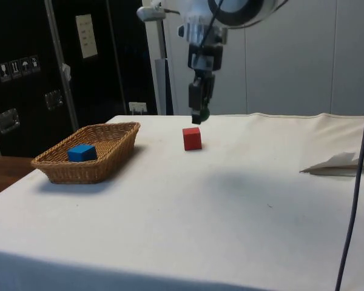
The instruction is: Place all non-red objects into the basket.
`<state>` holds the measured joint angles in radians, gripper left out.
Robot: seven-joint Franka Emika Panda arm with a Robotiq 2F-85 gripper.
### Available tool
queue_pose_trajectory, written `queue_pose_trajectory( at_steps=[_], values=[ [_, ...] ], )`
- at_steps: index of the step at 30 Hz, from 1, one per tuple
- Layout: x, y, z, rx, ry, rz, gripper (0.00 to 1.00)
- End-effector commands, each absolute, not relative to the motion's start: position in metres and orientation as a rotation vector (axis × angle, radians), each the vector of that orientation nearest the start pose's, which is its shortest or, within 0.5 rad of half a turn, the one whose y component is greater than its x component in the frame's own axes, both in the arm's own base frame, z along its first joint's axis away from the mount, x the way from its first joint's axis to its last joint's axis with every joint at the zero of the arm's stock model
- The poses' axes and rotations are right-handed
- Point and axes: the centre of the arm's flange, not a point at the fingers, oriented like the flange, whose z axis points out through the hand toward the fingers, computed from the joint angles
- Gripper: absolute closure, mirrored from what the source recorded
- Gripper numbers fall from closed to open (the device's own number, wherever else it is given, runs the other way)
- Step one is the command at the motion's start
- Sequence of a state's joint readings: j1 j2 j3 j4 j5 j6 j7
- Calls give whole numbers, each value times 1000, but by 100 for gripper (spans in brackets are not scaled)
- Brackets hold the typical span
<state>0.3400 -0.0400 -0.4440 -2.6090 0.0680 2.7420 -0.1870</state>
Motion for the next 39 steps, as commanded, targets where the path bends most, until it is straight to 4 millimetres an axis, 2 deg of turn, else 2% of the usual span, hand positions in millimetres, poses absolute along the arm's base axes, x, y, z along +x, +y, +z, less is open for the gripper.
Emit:
queue_pose_trajectory(
  at_steps=[1, 16, 17, 24, 26, 33, 34, 39],
  values=[
    [455, -50, 287, -3111, -43, -256, 100],
    [495, -49, 335, -3097, -95, -231, 100],
    [493, -49, 334, -3094, -91, -243, 100],
    [519, -48, 356, -3100, -114, -216, 100],
    [518, -49, 356, -3103, -110, -227, 100],
    [549, -46, 364, -3121, -118, -201, 100],
    [546, -48, 364, -3125, -117, -214, 100],
    [566, -42, 363, -3135, -121, -198, 100]
  ],
)
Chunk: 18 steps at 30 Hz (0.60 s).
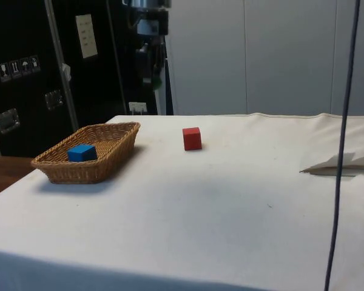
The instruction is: Place all non-red objects into the basket.
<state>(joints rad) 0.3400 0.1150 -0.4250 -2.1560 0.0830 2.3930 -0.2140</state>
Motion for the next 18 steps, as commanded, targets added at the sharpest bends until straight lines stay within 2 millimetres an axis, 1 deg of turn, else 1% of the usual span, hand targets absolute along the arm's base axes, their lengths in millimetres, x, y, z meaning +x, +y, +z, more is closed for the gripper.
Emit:
queue_pose_trajectory(
  at_steps=[1, 3, 4, 5, 9, 13, 14, 17, 18],
  values=[
    [570, -41, 363, -3137, -121, -200, 100],
    [576, -38, 362, -3141, -123, -200, 100],
    [583, -37, 361, -3145, -123, -200, 100],
    [580, -38, 362, -3149, -128, -211, 100],
    [596, -31, 356, -3155, -128, -198, 100],
    [612, -27, 345, -3163, -128, -196, 100],
    [610, -28, 347, -3170, -128, -204, 100],
    [625, -24, 334, -3169, -124, -194, 100],
    [625, -24, 334, -3169, -124, -194, 100]
  ],
)
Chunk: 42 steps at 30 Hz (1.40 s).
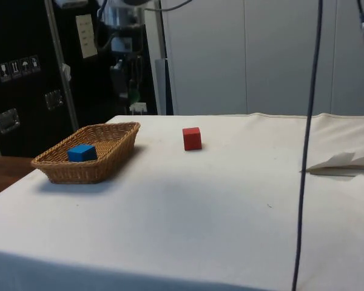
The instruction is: Place all non-red objects into the basket.
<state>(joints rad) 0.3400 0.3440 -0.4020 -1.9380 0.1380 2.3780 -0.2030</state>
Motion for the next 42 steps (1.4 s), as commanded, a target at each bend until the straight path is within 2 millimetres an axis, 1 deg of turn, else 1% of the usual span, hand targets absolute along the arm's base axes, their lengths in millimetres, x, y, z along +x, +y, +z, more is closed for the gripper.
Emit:
queue_pose_trajectory(
  at_steps=[1, 3, 4, 6, 7, 12, 13, 14, 15, 16, 17, 20, 21, 23, 29, 30, 35, 38, 39, 42],
  values=[
    [631, -24, 327, -3169, -119, -194, 100],
    [638, -23, 320, -3169, -117, -193, 100],
    [637, -25, 322, -3180, -113, -192, 100],
    [645, -24, 314, -3167, -112, -194, 100],
    [652, -24, 307, -3164, -108, -193, 100],
    [668, -26, 291, -3160, -99, -193, 100],
    [665, -25, 294, -3171, -100, -193, 100],
    [674, -26, 286, -3158, -97, -194, 100],
    [677, -27, 282, -3158, -95, -195, 100],
    [677, -27, 282, -3158, -95, -195, 100],
    [683, -28, 277, -3156, -90, -197, 100],
    [693, -33, 272, -3159, -87, -204, 100],
    [691, -30, 272, -3169, -89, -208, 100],
    [701, -39, 267, -3164, -87, -208, 100],
    [719, -54, 258, -3176, -83, -218, 100],
    [717, -52, 260, -3185, -82, -229, 100],
    [727, -66, 246, -3184, -80, -227, 100],
    [731, -74, 231, -3190, -74, -228, 100],
    [731, -74, 232, -3195, -72, -228, 100],
    [733, -80, 220, -3193, -70, -227, 100]
  ],
)
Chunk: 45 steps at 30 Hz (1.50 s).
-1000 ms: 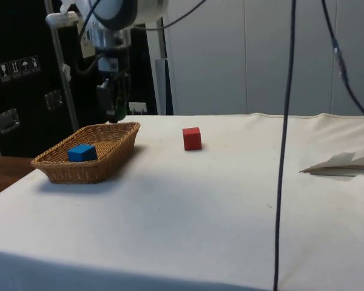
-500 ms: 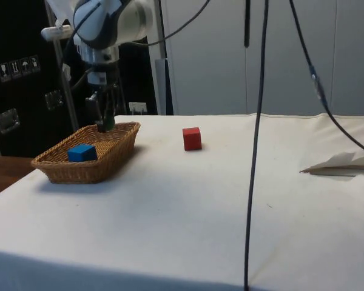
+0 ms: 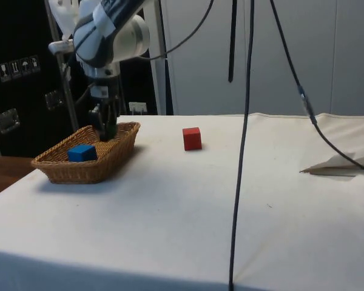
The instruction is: Place all non-red objects into the basket.
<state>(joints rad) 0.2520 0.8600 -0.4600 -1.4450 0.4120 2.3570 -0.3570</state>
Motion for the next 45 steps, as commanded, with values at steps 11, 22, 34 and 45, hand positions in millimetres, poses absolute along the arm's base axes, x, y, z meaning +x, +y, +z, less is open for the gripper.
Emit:
queue_pose_trajectory(
  at_steps=[11, 22, 34, 45],
  values=[
    [736, -87, 210, -3189, -51, -227, 61],
    [735, -87, 210, -3194, -47, -224, 0],
    [719, -78, 246, -3166, -40, -215, 0],
    [699, -59, 273, -3142, -46, -204, 0]
  ],
)
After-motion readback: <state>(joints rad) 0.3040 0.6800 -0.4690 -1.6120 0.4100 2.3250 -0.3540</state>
